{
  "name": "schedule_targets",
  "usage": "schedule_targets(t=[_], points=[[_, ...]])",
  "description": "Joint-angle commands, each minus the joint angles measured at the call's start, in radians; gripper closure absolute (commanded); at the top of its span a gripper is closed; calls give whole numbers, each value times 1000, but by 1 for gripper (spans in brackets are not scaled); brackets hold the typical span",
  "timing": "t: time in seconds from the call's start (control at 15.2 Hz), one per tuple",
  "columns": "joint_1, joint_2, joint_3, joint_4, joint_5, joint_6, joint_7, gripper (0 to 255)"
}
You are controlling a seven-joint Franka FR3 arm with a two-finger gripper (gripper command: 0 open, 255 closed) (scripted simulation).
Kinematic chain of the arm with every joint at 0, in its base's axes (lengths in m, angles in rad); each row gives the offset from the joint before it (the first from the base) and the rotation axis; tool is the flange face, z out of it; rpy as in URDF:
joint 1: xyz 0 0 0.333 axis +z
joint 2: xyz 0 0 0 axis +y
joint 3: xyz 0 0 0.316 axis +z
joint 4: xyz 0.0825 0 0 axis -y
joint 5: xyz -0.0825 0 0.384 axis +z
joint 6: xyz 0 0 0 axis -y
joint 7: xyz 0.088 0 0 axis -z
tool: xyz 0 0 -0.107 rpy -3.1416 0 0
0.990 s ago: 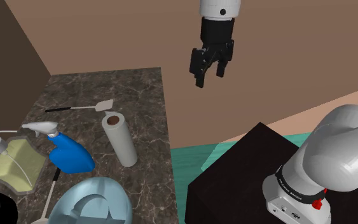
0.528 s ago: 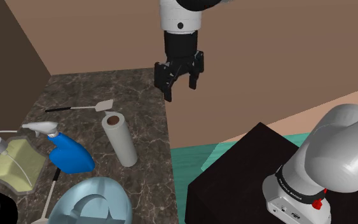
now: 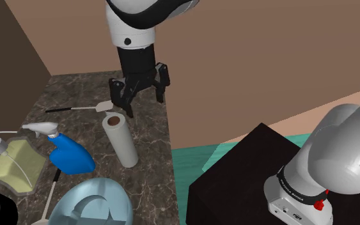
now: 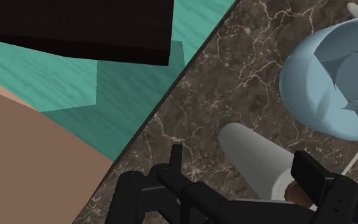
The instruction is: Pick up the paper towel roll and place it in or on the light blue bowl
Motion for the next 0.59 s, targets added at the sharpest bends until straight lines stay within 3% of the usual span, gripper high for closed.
schedule_targets(t=[0.0,0.26,0.53], points=[[10,72,30,64,-18,8,52,0],[43,225,81,205,-75,15,160,0],[49,229,83,168,-74,55,160,0]])
